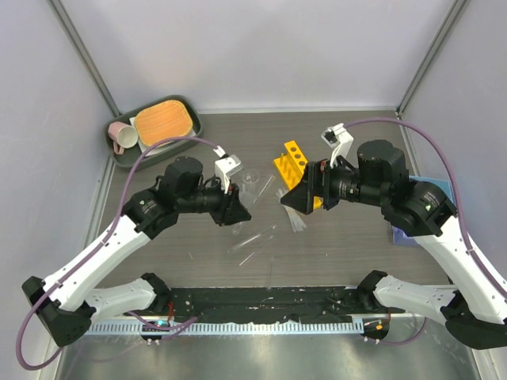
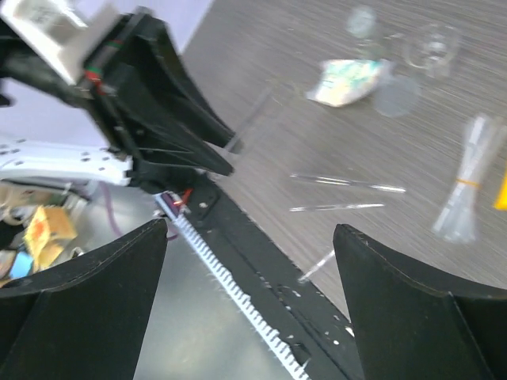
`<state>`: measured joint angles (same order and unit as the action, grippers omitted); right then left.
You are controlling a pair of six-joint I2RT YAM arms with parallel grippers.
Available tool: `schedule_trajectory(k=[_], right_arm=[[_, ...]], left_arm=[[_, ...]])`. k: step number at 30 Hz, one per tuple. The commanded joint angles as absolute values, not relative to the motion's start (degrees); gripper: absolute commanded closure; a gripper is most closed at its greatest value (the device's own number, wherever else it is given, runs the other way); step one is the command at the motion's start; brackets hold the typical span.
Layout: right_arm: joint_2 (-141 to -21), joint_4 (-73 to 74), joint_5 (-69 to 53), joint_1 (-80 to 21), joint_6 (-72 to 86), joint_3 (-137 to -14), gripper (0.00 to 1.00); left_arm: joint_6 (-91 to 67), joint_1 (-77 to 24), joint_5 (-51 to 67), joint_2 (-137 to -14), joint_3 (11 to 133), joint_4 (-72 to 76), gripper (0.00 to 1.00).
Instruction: Organize the chemistry lab equipment
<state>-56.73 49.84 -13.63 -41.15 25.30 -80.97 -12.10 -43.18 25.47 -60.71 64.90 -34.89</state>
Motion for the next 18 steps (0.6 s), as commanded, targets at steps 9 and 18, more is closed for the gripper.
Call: schedule_trajectory(k=[9, 18], right_arm=[[-62.7, 42.3, -32.8, -41.5, 26.0, -86.5, 0.11], [-64.8, 43.0, -34.0, -41.7, 24.7, -88.6, 0.16]], left_arm=[[-20.4, -41.4, 50.5, -55.7, 57.5, -17.3, 1.00], [-23.1, -41.4, 52.9, -54.8, 55.5, -13.5, 1.00]])
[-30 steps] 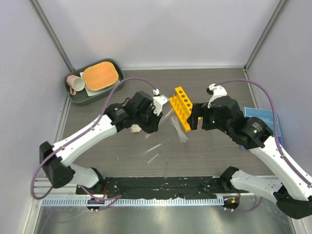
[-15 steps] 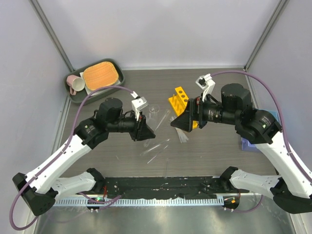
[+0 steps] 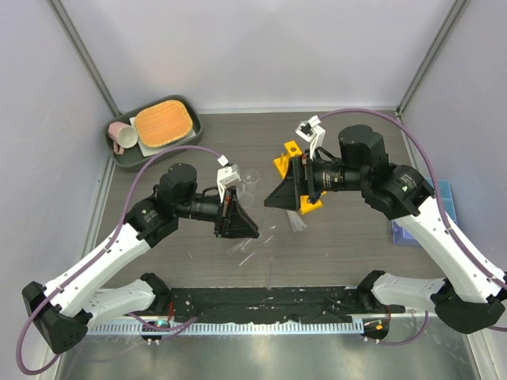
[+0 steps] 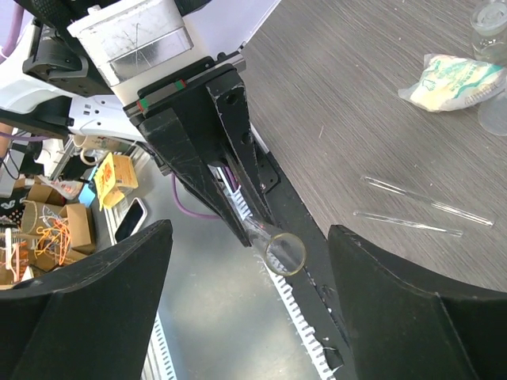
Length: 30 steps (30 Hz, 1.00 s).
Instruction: Organize the chemistry lab equipment
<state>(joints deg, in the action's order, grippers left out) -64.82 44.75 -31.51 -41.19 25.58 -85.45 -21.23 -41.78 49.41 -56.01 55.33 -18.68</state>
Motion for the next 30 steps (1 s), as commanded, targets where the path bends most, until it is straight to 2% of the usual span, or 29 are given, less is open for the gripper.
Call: schedule_trajectory(k=[1, 6, 13, 25, 28, 30], right_arm=[[-64.6, 43.2, -33.9, -41.7, 24.7, -88.7, 0.17], [-63.8, 44.0, -34.0, -41.7, 24.4, -88.7, 0.35], [-63.5, 44.4, -34.1, -41.7, 24.3, -88.3, 0.53], [-62.7, 44.3, -33.2, -41.7, 24.4, -87.5, 0.67], [-62.8, 44.4, -32.9, -41.7, 24.3, -87.7, 0.71], [-62.8, 44.6, -32.6, -41.8, 24.3, -87.7, 0.72]], left_arm=[[-23.0, -41.4, 52.9, -55.0, 55.5, -13.5, 1.00], [-23.4, -41.4, 52.9, -56.0, 55.5, -12.7, 1.00], [-24.2, -41.4, 53.1, -56.7, 55.7, -11.3, 1.00], [-24.9, -41.4, 52.8, -56.4, 56.0, -11.2, 0.99], [-24.9, -41.4, 52.4, -55.8, 55.8, -11.7, 0.94], [-24.9, -41.4, 52.2, -55.3, 55.9, -12.0, 0.84]])
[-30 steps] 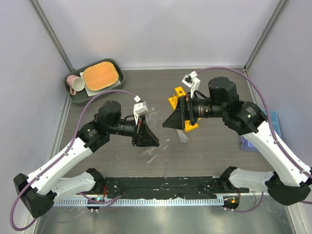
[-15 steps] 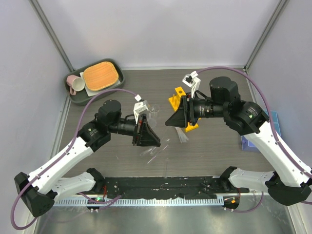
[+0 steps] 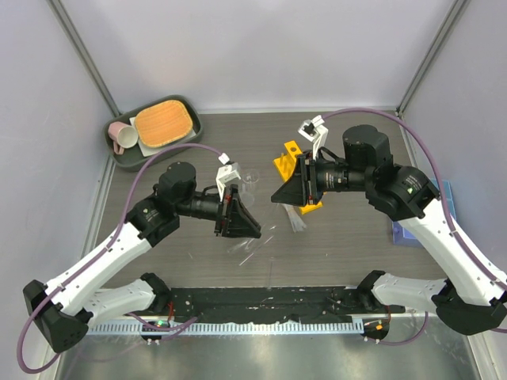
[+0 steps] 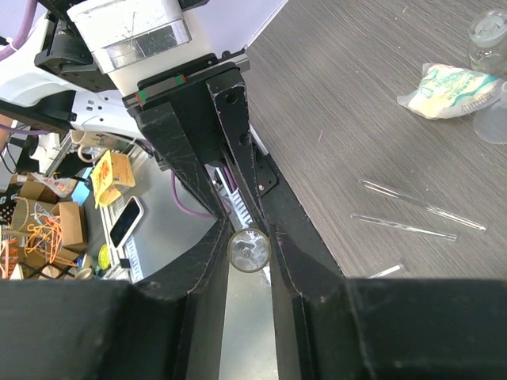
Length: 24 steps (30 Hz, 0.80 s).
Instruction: Organize the chemistry lab equipment
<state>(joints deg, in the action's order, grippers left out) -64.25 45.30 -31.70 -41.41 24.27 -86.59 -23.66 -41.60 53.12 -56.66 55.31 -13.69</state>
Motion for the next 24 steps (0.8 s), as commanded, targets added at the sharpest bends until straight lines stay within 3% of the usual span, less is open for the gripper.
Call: schedule_trajectory(k=[1, 2, 5, 7, 9, 16, 24], right_arm=[[-62.8, 44.7, -32.5, -41.7, 24.2, -87.7, 0.73], [-62.9, 44.9, -32.3, -41.8, 24.1, -87.9, 0.73], [-63.2, 45.8, -30.0, -41.7, 23.6, -88.4, 0.74], [-63.3, 46.0, -27.9, -41.7, 23.5, -88.8, 0.75], [-64.0, 46.8, -26.7, -41.7, 23.2, -89.6, 0.76], [-68.6, 52.0, -15.0, -41.7, 19.3, -95.0, 0.78], [-78.4, 52.0, 8.6, -41.0, 17.5, -100.5, 0.79]], left_arm=[[-24.9, -41.4, 52.2, -55.0, 55.9, -12.2, 0.76], [-24.9, -41.3, 51.9, -54.8, 56.2, -12.4, 0.55], [-23.7, -41.3, 50.9, -54.1, 57.6, -15.3, 0.29], [-22.0, -41.2, 47.3, -54.1, 59.2, -17.9, 0.19], [-20.9, -41.3, 42.3, -54.0, 62.0, -22.3, 0.01], [-19.9, -40.2, 12.0, -55.1, 74.6, -40.2, 0.00], [-21.7, -40.2, 0.5, -51.9, 73.3, -46.9, 0.00]])
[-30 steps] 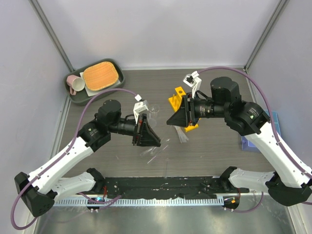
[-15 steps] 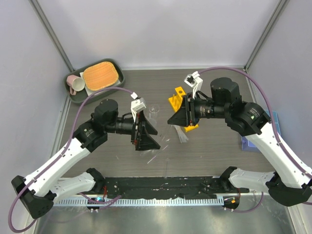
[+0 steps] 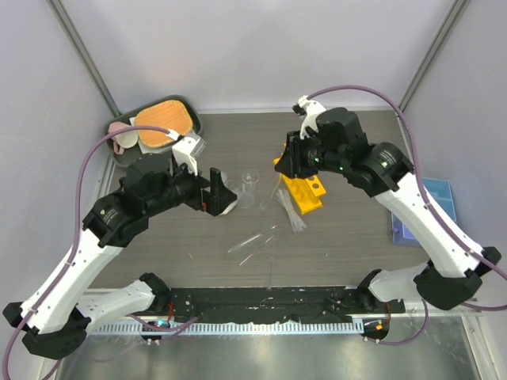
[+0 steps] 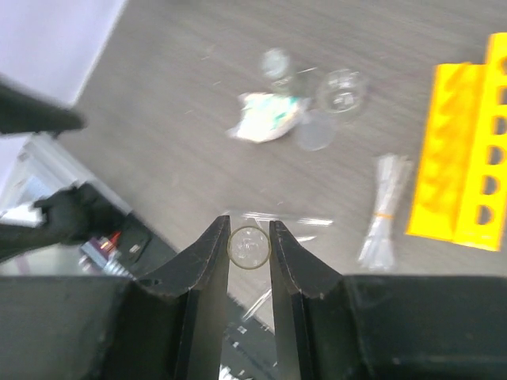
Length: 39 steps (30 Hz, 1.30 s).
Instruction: Organize the chemistry lab equipment
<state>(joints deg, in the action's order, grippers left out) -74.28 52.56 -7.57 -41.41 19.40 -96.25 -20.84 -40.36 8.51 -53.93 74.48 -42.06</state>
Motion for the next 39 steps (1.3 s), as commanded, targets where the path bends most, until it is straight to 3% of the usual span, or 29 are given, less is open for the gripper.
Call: schedule_trajectory(k=[1, 15, 24, 39], right_arm=[[-79.6, 51.9, 10.4, -40.6, 17.3, -101.9, 0.79], [-99.7, 47.9, 13.4, -24.4, 15.9, -119.6, 0.83], [-110.7, 48.1, 16.1, -24.3, 13.9, -128.3, 0.84], [-114.9, 45.4, 17.8, -24.3, 11.7, -126.1, 0.84]], left_arm=[[-22.0, -40.2, -1.2, -51.4, 72.0, -46.9, 0.00], [-22.9, -40.2, -1.4, -43.8, 64.9, -47.9, 0.00], [-25.3, -40.2, -3.1, -42.9, 62.8, -47.9, 0.00], [-26.2, -40.2, -7.0, -42.1, 63.5, -50.2, 0.00]])
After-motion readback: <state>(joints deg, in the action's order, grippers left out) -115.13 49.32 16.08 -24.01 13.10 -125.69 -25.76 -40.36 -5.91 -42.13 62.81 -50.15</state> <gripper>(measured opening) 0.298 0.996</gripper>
